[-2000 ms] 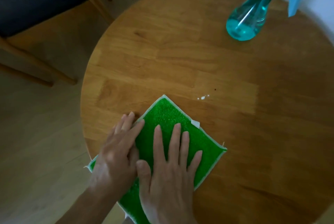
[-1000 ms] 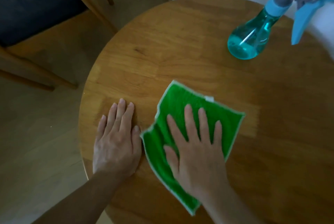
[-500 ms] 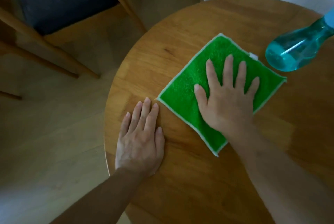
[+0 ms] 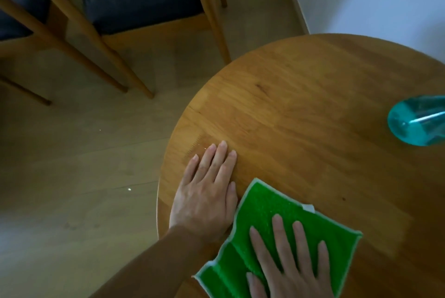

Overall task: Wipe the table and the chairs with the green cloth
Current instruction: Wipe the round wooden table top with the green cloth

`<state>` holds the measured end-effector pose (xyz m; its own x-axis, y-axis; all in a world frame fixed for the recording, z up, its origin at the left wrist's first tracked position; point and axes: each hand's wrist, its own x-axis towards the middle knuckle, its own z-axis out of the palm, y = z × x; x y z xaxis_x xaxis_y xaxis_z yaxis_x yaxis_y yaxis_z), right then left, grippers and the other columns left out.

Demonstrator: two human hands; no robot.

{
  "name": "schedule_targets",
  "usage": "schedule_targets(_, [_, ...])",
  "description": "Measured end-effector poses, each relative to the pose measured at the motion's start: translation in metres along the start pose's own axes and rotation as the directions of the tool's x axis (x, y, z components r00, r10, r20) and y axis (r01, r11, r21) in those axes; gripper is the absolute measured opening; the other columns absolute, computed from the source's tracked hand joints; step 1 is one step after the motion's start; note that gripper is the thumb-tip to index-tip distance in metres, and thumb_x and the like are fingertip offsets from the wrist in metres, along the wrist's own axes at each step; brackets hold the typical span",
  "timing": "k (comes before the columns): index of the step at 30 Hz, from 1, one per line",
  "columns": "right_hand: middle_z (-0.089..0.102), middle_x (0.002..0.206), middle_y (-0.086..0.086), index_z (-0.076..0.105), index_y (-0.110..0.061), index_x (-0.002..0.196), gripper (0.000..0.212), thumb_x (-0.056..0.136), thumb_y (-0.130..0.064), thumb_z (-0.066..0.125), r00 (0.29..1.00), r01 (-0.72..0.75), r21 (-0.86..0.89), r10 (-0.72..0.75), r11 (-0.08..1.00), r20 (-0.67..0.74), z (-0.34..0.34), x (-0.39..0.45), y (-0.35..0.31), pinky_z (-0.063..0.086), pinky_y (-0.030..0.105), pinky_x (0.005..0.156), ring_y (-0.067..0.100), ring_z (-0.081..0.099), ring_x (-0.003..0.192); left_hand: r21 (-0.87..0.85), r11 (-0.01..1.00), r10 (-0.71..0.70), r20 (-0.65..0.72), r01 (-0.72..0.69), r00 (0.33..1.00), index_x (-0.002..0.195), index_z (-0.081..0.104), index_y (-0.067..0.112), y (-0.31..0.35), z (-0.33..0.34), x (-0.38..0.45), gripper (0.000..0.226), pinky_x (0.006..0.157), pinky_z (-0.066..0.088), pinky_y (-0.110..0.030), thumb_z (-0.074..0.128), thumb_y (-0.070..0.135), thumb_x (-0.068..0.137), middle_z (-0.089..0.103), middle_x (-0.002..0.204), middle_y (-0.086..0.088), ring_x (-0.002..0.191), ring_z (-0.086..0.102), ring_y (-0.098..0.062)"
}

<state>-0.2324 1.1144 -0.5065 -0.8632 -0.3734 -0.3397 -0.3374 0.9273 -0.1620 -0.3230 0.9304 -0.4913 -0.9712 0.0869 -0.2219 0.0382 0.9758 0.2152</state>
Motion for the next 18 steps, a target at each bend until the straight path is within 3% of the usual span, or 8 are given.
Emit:
schedule_targets(3, [0.023,0.159,-0.001,0.037,-0.037,0.143,0.064,0.091,-0.064,0.012,0.994,-0.112,0.08,0.111,0.991,0.014,-0.023,0.031,0.007,0.017,0.058,0.108,0.034,0.025,0.141,0.005,1.0,-0.003,0.006,0.003,1.0,0.145,0.038,0.015,-0.002,0.001,0.0,0.054,0.113,0.013,-0.039,0.03,0.036,0.096,0.033,0.153,-0.004,0.143,0.026,-0.02])
schedule_targets(5, [0.03,0.156,0.003,0.036,-0.034,0.145,0.061,0.094,-0.061,0.015,0.977,-0.212,0.071,0.214,0.975,-0.012,-0.046,0.065,0.019,0.022,0.061,0.105,0.035,0.029,0.138,-0.002,1.0,0.004,0.001,-0.004,1.0,0.145,0.038,0.016,-0.002,0.001,0.0,0.054,0.113,0.014,-0.039,0.03,0.036,0.096,0.033,0.153,-0.004,0.143,0.027,-0.02])
schedule_targets(8, [0.005,0.163,0.003,0.009,-0.038,0.152,0.065,0.093,-0.063,0.005,0.951,-0.307,0.063,0.309,0.95,-0.026,-0.077,0.137,0.05,0.011,0.063,0.112,0.034,0.006,0.147,-0.025,1.0,0.016,-0.005,-0.016,1.0,0.145,0.039,0.017,-0.003,0.001,-0.001,0.054,0.113,0.014,-0.04,0.03,0.037,0.096,0.033,0.153,-0.004,0.143,0.026,-0.02])
schedule_targets(10, [-0.007,0.163,0.001,-0.002,-0.04,0.152,0.065,0.092,-0.065,0.001,0.927,-0.352,0.077,0.359,0.933,-0.11,-0.09,0.189,0.072,0.002,0.062,0.114,0.033,-0.005,0.148,-0.029,0.999,0.017,-0.006,-0.018,1.0,0.144,0.041,0.016,-0.003,0.0,-0.001,0.054,0.113,0.015,-0.04,0.031,0.037,0.096,0.034,0.153,-0.004,0.143,0.027,-0.021])
schedule_targets(15, [-0.01,0.162,0.011,-0.006,-0.034,0.153,0.069,0.092,-0.066,0.003,0.883,-0.438,0.096,0.448,0.894,-0.141,-0.106,0.259,0.073,-0.002,0.066,0.112,0.04,-0.008,0.146,-0.033,0.999,0.024,-0.012,-0.025,1.0,0.144,0.042,0.017,-0.003,0.0,0.0,0.053,0.113,0.016,-0.04,0.032,0.036,0.095,0.035,0.152,-0.004,0.143,0.028,-0.02])
schedule_targets(18, [-0.011,0.162,0.011,-0.008,-0.034,0.152,0.072,0.088,-0.068,-0.004,0.933,-0.328,0.024,0.327,0.944,-0.151,-0.099,0.254,0.047,-0.003,0.065,0.11,0.041,-0.008,0.146,-0.029,0.999,0.026,-0.014,-0.026,1.0,0.143,0.043,0.016,-0.003,0.0,-0.001,0.054,0.112,0.017,-0.041,0.034,0.037,0.095,0.036,0.152,-0.004,0.142,0.029,-0.02])
